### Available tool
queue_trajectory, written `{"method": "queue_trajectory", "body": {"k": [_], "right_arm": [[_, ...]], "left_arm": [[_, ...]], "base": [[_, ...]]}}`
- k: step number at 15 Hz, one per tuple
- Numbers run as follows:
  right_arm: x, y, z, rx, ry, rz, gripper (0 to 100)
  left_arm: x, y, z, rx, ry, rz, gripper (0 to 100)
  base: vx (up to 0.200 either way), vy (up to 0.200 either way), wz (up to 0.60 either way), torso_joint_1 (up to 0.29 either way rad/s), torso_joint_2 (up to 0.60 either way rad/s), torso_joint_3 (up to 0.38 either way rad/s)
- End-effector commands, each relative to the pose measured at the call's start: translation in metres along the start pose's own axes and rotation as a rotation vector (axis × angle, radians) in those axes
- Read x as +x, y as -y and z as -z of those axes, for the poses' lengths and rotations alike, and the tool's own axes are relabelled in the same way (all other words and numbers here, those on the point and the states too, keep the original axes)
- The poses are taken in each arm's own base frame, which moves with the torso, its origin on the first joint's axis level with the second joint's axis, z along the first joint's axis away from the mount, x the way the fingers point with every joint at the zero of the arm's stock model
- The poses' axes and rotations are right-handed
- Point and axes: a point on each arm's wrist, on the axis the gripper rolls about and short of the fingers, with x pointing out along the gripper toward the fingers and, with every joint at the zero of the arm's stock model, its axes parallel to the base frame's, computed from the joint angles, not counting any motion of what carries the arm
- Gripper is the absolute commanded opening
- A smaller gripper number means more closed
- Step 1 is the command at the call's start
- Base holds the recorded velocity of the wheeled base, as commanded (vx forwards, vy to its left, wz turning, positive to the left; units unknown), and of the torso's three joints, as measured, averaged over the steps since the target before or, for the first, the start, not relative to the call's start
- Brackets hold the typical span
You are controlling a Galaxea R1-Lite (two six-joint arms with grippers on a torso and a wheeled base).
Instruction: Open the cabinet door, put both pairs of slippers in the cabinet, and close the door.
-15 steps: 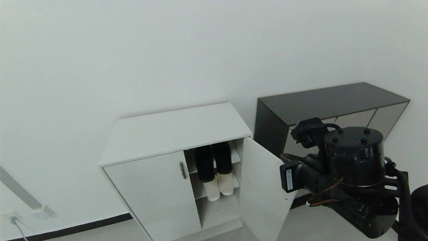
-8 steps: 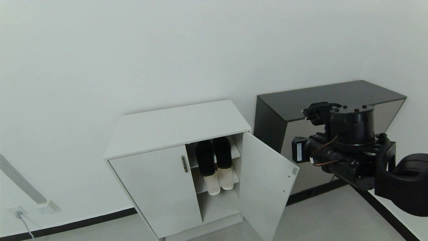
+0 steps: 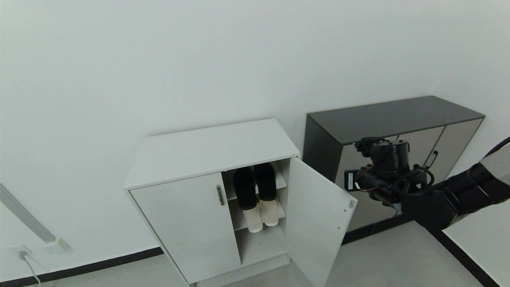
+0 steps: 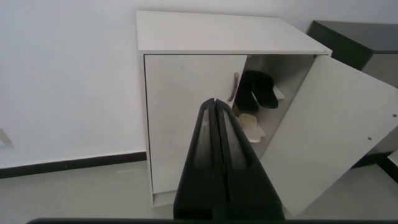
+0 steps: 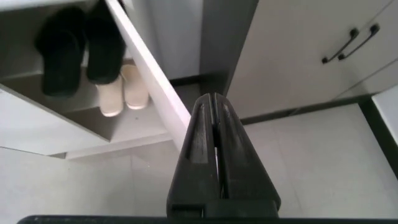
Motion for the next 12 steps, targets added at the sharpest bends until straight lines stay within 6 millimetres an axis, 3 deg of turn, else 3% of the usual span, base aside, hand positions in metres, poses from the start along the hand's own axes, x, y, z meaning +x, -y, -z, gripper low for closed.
{"method": "queue_trajectory", "body": {"k": [1, 6, 12], "right_arm": [[0.024, -0.003, 0.022, -0.002, -0.039, 0.010, 0], [0.048, -0.003, 0.037, 0.003, -0.038, 0.024, 0], [0.054, -0.001, 0.043, 0.001, -0.051, 0.031, 0]], "left_arm": [[0.000, 0.000, 0.000, -0.002, 0.000, -0.001, 0], [0.000, 0.000, 0.000, -0.002, 0.000, -0.001, 0], [0.000, 0.000, 0.000, 0.000, 0.000, -0.001, 0]], "base": [[0.000, 0.000, 0.00, 0.000, 0.00, 0.000], [0.000, 0.000, 0.00, 0.000, 0.00, 0.000], [0.000, 0.000, 0.00, 0.000, 0.00, 0.000]]}}
